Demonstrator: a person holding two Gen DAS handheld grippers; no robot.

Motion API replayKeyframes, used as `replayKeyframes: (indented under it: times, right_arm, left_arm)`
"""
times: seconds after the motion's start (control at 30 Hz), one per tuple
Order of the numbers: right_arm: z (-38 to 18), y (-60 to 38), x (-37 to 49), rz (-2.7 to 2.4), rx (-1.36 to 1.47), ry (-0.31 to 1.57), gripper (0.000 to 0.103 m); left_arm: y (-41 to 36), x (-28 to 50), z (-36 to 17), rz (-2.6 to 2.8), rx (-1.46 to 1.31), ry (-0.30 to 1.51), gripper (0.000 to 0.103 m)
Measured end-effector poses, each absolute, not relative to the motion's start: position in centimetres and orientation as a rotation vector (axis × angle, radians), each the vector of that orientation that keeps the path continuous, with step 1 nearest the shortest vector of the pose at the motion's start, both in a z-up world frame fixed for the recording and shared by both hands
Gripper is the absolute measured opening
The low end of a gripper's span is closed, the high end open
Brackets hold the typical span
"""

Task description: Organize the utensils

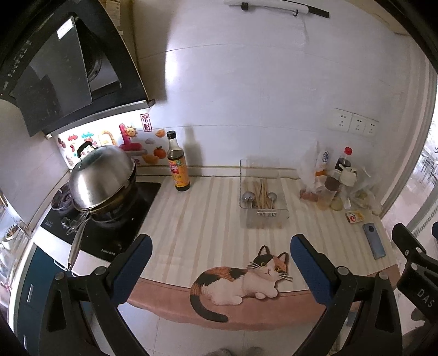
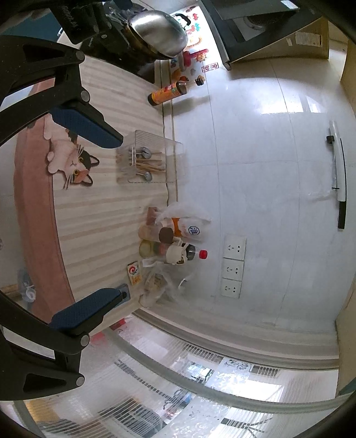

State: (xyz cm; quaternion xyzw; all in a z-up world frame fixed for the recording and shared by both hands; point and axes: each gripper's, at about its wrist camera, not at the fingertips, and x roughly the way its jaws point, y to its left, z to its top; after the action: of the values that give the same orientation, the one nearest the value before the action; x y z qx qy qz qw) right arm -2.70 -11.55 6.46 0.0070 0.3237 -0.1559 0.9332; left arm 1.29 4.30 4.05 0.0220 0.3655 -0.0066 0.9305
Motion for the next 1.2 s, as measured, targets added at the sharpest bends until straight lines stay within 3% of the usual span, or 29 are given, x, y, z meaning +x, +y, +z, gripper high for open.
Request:
replayKeyframes:
  times: [1.2]
  right_arm:
    - [6.8,-12.6,-0.1,-0.247,0.011,0.654,0.103]
  left_arm:
    - [2.5,2.5,5.2,0.013,0.063,0.714,0.103]
